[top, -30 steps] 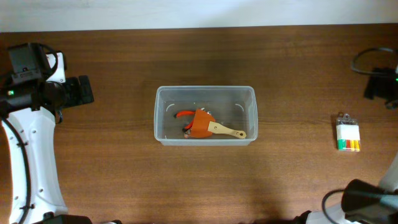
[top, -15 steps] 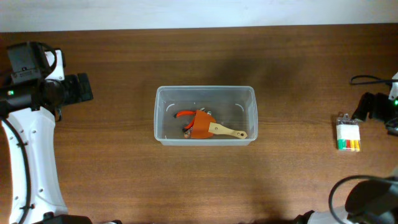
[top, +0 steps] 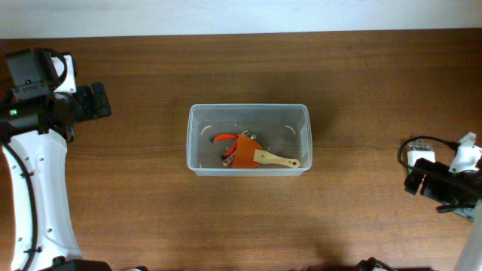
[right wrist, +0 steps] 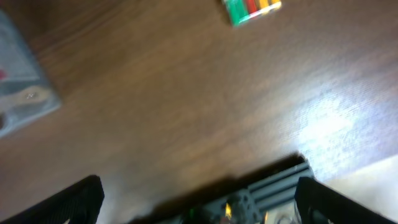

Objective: Pack container
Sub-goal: 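Move the right gripper to the marker pack and grasp its top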

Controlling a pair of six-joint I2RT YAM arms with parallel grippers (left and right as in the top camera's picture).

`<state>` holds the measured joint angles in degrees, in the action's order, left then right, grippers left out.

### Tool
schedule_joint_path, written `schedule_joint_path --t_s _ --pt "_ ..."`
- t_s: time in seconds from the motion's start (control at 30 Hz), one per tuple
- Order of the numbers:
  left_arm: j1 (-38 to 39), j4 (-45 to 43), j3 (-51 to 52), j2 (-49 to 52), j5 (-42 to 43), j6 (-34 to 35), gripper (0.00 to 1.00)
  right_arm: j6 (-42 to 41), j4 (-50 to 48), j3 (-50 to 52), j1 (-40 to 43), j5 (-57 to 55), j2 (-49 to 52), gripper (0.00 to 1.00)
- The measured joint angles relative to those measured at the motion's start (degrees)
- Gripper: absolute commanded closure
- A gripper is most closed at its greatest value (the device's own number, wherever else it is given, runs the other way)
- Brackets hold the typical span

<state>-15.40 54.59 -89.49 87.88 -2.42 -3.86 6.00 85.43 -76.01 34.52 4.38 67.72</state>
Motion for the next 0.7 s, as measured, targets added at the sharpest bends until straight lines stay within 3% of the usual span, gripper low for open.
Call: schedule_joint_path --t_s 0.27,0.7 --pt "0.0 -0.7 0.0 0.0 0.0 0.0 0.01 4.9 -13.4 4.0 0.0 -3.5 5.6 0.01" --pt "0.0 0.5 0.0 0.0 0.0 -1.1 0.01 17.5 -30.1 4.2 0.0 -6.3 33.4 0.01"
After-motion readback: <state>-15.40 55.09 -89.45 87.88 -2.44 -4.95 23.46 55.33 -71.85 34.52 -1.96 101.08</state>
